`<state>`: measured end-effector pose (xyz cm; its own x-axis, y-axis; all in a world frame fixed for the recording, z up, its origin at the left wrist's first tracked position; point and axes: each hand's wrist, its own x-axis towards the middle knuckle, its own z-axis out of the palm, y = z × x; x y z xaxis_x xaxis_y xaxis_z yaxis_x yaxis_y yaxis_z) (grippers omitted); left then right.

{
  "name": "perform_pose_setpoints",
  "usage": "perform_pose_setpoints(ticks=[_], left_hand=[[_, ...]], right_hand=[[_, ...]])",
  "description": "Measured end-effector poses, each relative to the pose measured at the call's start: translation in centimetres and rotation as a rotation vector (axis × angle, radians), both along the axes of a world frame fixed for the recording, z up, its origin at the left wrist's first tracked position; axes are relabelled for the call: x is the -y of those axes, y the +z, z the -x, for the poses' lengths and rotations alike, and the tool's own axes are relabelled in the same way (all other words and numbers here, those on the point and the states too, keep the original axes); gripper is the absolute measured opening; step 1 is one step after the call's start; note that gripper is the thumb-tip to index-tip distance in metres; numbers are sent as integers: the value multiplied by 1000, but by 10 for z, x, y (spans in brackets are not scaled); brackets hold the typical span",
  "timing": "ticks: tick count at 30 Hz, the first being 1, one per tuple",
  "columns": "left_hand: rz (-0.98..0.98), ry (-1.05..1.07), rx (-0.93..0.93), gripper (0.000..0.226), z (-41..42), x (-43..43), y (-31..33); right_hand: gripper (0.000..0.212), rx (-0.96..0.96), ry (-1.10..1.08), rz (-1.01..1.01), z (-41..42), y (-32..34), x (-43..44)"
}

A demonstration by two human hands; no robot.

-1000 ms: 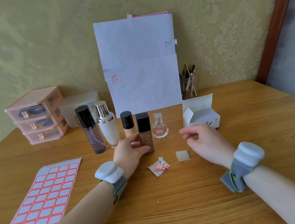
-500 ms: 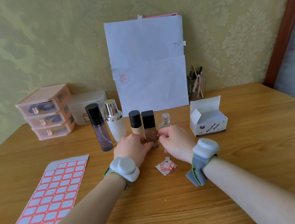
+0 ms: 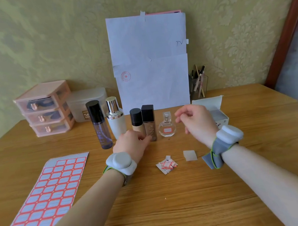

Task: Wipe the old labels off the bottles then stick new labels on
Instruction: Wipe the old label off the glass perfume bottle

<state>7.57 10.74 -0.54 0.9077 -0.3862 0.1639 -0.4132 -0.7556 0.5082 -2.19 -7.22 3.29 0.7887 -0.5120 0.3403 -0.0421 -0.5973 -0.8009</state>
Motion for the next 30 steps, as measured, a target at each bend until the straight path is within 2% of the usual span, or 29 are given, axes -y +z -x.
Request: perform_pose_setpoints(ticks=[2, 3, 5, 8, 12, 16, 21, 23, 25, 28, 30], left_hand=[[92, -59, -38, 33, 6, -4, 1], [105, -93, -51, 27, 11, -6, 1], [60, -172, -55, 19, 21, -6, 0], [-14, -236, -50, 19, 34, -5, -4], [28, -275, -124, 15, 43, -6, -5], [71, -286, -98, 17, 42, -9, -4], [351, -174, -51, 17, 36, -22, 4], [470, -174, -109, 25, 35, -25, 10], [538, -209, -176, 44, 37, -25, 14], [625, -308, -298, 69, 46, -25, 14], [673, -353, -348, 78, 51, -28, 13]], right_hand=[[25, -13, -10, 35, -4, -1, 10], [33, -65, 14, 58, -8, -3, 11], [52, -184, 69, 70, -18, -10, 11], [61, -257, 129, 64, -31, -18, 9], [53, -303, 164, 62, -37, -25, 8], [45, -295, 140, 100, -31, -28, 4], [17, -101, 154, -62, -10, -17, 10], [23, -19, 196, -187, 0, -11, 9], [27, 32, 312, -346, 7, -8, 2], [23, 46, 451, -485, 10, -13, -11], [19, 47, 494, -523, 12, -16, -16]])
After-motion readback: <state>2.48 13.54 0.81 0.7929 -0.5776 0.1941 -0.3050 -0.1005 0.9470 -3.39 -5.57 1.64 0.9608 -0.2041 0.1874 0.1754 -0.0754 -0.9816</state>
